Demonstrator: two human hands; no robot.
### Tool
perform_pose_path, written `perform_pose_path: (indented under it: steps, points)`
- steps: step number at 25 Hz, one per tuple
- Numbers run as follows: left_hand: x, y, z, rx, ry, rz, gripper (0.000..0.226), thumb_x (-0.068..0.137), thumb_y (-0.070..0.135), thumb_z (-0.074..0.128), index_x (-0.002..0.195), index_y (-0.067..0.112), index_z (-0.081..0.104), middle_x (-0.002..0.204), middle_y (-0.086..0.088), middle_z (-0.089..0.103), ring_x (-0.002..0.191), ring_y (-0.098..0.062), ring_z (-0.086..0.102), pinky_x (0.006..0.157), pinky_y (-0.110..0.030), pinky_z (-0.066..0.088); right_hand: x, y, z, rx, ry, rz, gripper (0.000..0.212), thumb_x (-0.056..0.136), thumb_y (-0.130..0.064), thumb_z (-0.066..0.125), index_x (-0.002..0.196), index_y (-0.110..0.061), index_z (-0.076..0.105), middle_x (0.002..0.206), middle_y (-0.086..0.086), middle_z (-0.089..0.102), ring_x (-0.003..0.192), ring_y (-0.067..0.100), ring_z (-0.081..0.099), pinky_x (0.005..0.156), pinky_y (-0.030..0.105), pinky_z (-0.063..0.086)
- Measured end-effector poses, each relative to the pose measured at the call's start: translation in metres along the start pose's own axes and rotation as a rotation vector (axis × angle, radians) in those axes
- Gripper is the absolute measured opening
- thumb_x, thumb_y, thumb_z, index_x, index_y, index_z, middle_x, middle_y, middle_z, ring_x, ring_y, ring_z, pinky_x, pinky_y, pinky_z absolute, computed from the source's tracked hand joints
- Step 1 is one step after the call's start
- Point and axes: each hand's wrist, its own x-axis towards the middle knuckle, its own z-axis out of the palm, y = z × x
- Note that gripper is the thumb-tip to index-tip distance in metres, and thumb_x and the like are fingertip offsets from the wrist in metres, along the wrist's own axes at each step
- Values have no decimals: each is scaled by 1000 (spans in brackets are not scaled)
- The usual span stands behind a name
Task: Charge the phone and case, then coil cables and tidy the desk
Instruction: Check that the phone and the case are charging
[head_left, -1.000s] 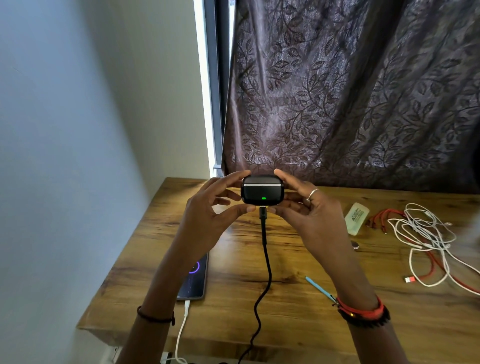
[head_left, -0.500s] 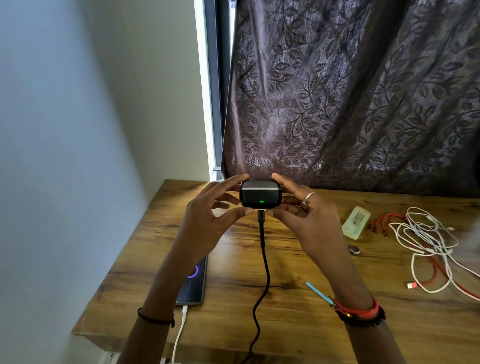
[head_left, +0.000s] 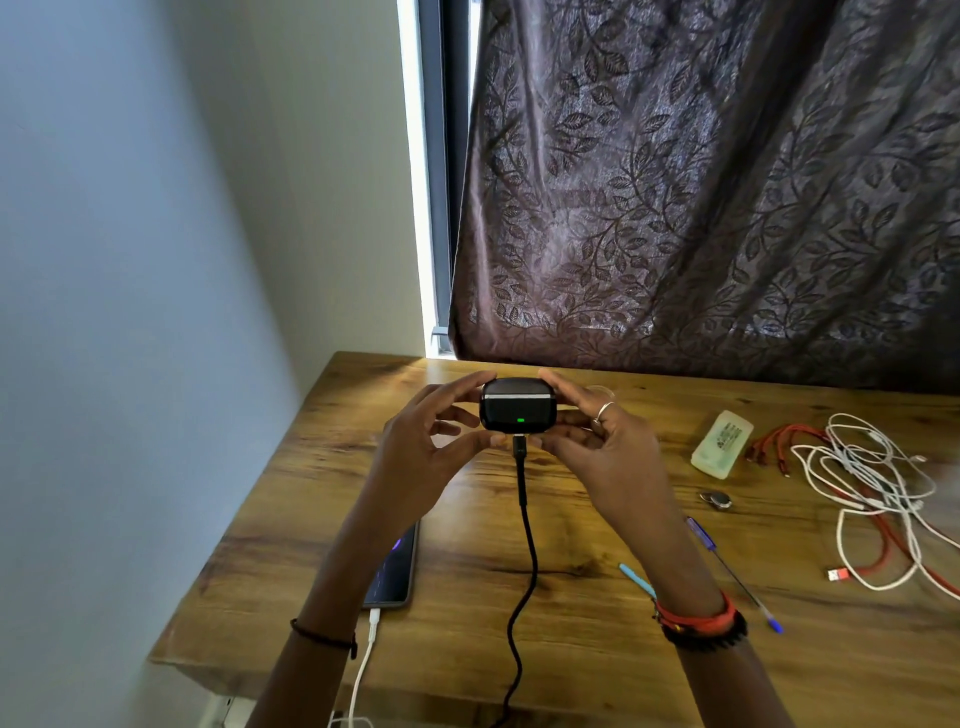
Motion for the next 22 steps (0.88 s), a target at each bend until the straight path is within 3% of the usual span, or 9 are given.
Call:
perform_pose_path:
  steps: [9,13,14,17,22]
  points:
    - [-7,-64,21,4,-48,-105,55,76,16,74,121,37,50,111,8,61,86,2,62,75,-13,51,8,67,27,-78,-46,125,60,75,-2,73,128,-25,55,114,-3,56,104,11,62,90,18,51]
    - [-16,-98,38,72,-111,-224,54,79,15,72,126,29,50,113,3,61,81,4,61,71,-7,47,6,112,47,-218,-90,203,58,77,-9,73,130,-23,54,113,0,55,104,9,56,86,2,41]
    - [-18,-107,41,89,-126,-253,53,79,14,72,127,26,51,113,2,61,79,4,61,71,-6,47,4,122,52,-246,-104,229,58,77,-9,73,130,-22,54,114,1,56,104,10,56,86,3,41]
    - [-25,-133,51,164,-177,-320,51,81,17,70,128,25,52,117,0,61,80,3,59,70,-6,46,2,150,66,-311,-134,302,58,78,-11,73,131,-20,53,119,6,56,112,19,56,97,23,46]
    - [-36,-163,63,287,-260,-423,51,85,18,66,132,26,48,125,0,53,88,-2,56,79,-17,49,-4,180,79,-402,-193,377,56,81,-13,69,133,-20,51,127,4,56,119,15,50,90,10,33]
